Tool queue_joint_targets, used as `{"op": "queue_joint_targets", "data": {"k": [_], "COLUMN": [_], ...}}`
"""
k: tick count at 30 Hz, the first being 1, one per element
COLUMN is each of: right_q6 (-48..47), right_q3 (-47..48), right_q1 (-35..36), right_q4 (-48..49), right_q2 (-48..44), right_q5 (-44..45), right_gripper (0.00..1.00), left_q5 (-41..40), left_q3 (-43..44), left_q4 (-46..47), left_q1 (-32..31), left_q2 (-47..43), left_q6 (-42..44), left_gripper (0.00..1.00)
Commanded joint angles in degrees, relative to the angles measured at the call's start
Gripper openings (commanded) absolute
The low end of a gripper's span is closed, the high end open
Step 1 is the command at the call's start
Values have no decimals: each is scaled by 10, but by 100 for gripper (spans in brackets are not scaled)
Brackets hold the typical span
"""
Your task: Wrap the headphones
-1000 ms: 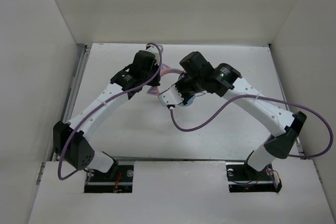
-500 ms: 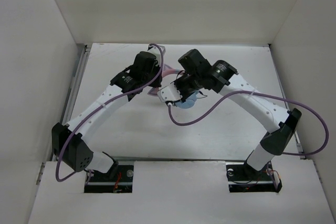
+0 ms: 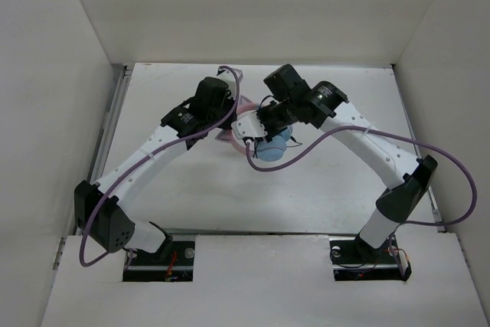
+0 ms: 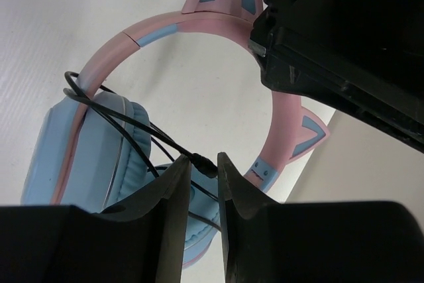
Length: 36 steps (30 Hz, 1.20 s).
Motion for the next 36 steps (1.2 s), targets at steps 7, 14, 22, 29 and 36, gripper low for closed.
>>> {"op": "queue_joint_targets", "data": {"k": [7, 14, 22, 29, 36], "right_q6": [7, 4, 5, 6, 9], "right_q3": [22, 29, 41, 38, 39], "right_q1": [-8, -20, -28, -27, -28], "right_q4": [-2, -3, 1, 5, 12], "right_q2": [13, 23, 34, 34, 37], "right_q5": [-31, -31, -34, -38, -35], "right_gripper": [28, 29, 32, 36, 38], "left_q5": [13, 16, 18, 18, 22], "left_q3": [7, 0, -7, -12, -12], "left_q4": [39, 38, 38, 39, 39], "left_q1": [-10, -11, -10, -9, -5], "left_q2": [-36, -40, -43, -44, -44], "left_q6": [-6, -7, -9, -10, -13], "left_gripper": [0, 0, 0, 0, 0]}}
